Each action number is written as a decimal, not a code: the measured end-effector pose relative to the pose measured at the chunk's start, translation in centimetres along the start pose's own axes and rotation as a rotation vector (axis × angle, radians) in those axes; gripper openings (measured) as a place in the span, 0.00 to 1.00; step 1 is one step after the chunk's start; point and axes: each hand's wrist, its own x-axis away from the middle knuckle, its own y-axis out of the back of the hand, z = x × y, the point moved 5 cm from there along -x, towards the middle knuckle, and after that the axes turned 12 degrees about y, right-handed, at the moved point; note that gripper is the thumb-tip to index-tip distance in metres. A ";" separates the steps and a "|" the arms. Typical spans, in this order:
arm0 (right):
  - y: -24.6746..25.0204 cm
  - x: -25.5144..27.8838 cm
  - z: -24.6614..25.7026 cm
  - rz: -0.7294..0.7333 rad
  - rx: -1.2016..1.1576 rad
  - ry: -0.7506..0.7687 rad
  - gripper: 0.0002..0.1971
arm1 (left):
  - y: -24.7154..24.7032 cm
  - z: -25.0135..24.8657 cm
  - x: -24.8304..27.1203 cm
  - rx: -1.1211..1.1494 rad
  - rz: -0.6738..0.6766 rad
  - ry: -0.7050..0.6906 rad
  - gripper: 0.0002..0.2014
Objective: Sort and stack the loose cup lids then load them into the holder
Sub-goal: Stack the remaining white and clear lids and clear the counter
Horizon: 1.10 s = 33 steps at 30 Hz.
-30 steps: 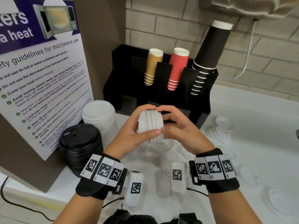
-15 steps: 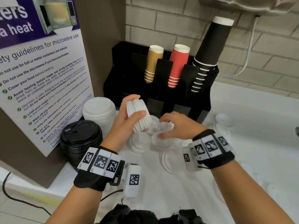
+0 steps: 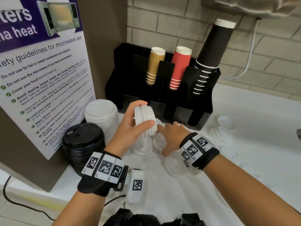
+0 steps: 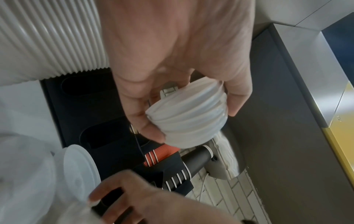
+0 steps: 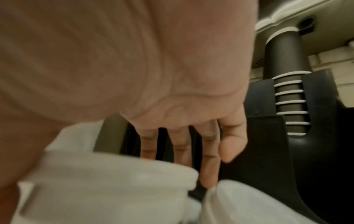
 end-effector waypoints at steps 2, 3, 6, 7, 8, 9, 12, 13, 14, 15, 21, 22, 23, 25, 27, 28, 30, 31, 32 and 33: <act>1.3 1.0 -0.1 -0.056 -0.128 0.049 0.45 | 0.3 0.0 0.2 -0.042 -0.012 0.001 0.29; 2.1 1.6 -0.1 -0.094 -0.214 0.087 0.46 | 0.4 0.0 0.3 -0.059 -0.016 0.006 0.29; 4.9 3.6 0.2 -0.227 -0.398 0.211 0.51 | 0.3 0.2 0.3 -0.093 0.005 0.041 0.28; 5.7 4.1 0.4 -0.276 -0.452 0.249 0.52 | 0.2 0.3 0.3 -0.100 0.017 0.049 0.28; 6.4 4.6 0.5 -0.326 -0.503 0.286 0.51 | 0.0 0.3 0.4 -0.100 0.028 0.052 0.28; 6.9 5.0 0.7 -0.374 -0.554 0.320 0.49 | -0.2 0.3 0.5 -0.091 0.039 0.047 0.28; 6.9 5.8 0.8 -0.459 -0.775 0.377 0.40 | -0.5 0.1 0.5 -0.023 0.057 0.030 0.26; 6.5 6.0 0.8 -0.480 -0.878 0.396 0.38 | -0.5 0.0 0.5 0.013 0.059 0.036 0.25; 6.1 6.2 0.8 -0.508 -0.976 0.418 0.35 | -0.5 0.0 0.5 0.049 0.066 0.047 0.24; 5.8 6.3 0.7 -0.542 -1.051 0.435 0.34 | -0.6 -0.1 0.5 0.074 0.076 0.058 0.24; 5.2 6.7 0.5 -0.653 -1.181 0.510 0.31 | -1.0 -0.3 0.5 0.078 0.105 0.078 0.24; 5.2 6.7 0.5 -0.657 -1.186 0.519 0.31 | -1.1 -0.3 0.5 0.080 0.102 0.078 0.24; 5.1 6.8 0.5 -0.664 -1.190 0.524 0.31 | -1.1 -0.3 0.5 0.085 0.095 0.077 0.24; 5.1 6.9 0.6 -0.685 -1.195 0.526 0.30 | -1.2 -0.4 0.5 0.095 0.080 0.074 0.24; 5.1 6.9 0.5 -0.709 -1.195 0.524 0.30 | -1.3 -0.4 0.6 0.106 0.071 0.067 0.24; 5.1 6.9 0.5 -0.720 -1.193 0.523 0.30 | -1.3 -0.4 0.6 0.115 0.066 0.062 0.24; 5.2 6.9 0.5 -0.735 -1.195 0.525 0.30 | -1.3 -0.5 0.7 0.134 0.054 0.052 0.24; 5.2 6.9 0.6 -0.736 -1.196 0.528 0.30 | -1.3 -0.5 0.7 0.140 0.052 0.050 0.23; 5.2 6.8 0.6 -0.736 -1.194 0.531 0.30 | -1.4 -0.6 0.7 0.143 0.054 0.050 0.23; 5.3 6.8 0.6 -0.734 -1.190 0.535 0.30 | -1.4 -0.6 0.7 0.143 0.059 0.051 0.23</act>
